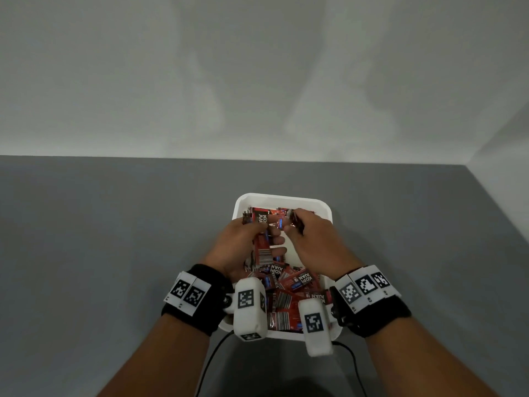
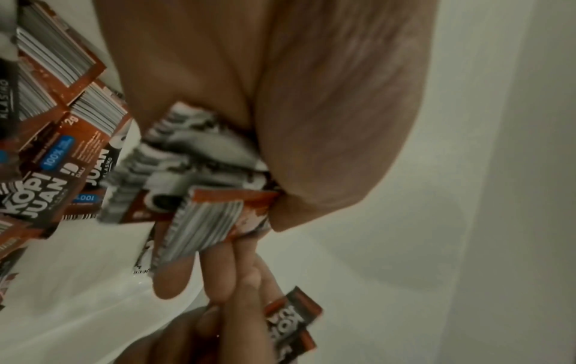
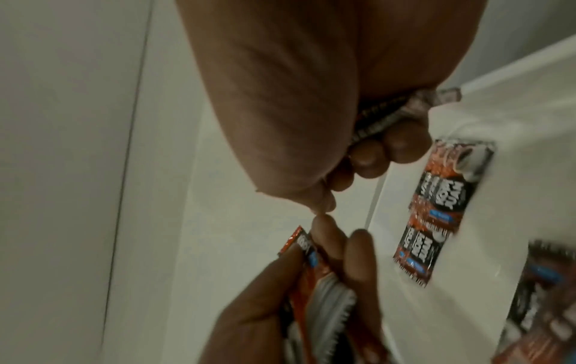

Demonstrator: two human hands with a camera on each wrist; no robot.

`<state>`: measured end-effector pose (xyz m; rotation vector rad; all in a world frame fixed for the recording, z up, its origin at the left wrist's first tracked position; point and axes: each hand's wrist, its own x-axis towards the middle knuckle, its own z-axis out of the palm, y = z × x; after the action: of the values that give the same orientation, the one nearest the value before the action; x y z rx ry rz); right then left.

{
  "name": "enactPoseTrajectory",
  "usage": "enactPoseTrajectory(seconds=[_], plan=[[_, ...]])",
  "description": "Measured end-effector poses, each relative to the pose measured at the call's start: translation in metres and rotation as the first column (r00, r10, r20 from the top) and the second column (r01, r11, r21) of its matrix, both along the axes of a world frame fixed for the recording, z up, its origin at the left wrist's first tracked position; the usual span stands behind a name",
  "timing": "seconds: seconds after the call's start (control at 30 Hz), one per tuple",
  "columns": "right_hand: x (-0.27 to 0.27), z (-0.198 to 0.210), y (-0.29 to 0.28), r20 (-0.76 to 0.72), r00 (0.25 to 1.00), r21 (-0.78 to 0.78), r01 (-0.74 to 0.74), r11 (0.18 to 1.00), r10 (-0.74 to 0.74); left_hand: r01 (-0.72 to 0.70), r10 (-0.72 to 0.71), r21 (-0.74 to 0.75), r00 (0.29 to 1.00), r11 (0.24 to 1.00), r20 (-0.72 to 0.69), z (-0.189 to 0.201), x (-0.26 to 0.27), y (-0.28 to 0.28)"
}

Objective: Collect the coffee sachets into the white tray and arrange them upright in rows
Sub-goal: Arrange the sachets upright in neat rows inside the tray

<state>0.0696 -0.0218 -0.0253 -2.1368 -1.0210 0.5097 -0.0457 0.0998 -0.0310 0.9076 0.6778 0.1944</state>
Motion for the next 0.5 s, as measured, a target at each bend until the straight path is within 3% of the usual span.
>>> enactPoseTrajectory(seconds=[0.07, 0.13, 0.17, 0.3, 0.4, 0.5], plan=[[-0.001, -0.002, 0.004, -0.269, 0.956, 0.128, 0.159, 0.979, -0.12, 0.033, -0.032, 0.083, 0.999, 0.996, -0.014, 0.004, -0.001, -0.004], [-0.002, 0.001, 0.007, -0.552, 0.819, 0.184, 0.298, 0.937, -0.153, 0.082, -0.073, 0.211, 0.996, 0.974, -0.05, 0.006, -0.002, -0.008], [-0.002, 0.003, 0.008, -0.615, 0.775, 0.188, 0.322, 0.928, -0.145, 0.106, -0.092, 0.271, 0.994, 0.957, -0.065, 0.008, -0.001, -0.009], [0.002, 0.004, 0.01, -0.648, 0.743, 0.194, 0.376, 0.906, -0.169, 0.13, -0.108, 0.343, 0.991, 0.93, -0.083, 0.01, -0.001, -0.01], [0.012, 0.003, 0.008, -0.67, 0.698, 0.178, 0.481, 0.859, -0.252, 0.094, -0.066, 0.286, 0.992, 0.953, -0.105, 0.01, -0.006, -0.009], [0.018, 0.0, 0.006, -0.701, 0.679, 0.211, 0.487, 0.847, -0.216, 0.095, -0.08, 0.184, 0.993, 0.978, -0.089, 0.009, -0.008, -0.01]])
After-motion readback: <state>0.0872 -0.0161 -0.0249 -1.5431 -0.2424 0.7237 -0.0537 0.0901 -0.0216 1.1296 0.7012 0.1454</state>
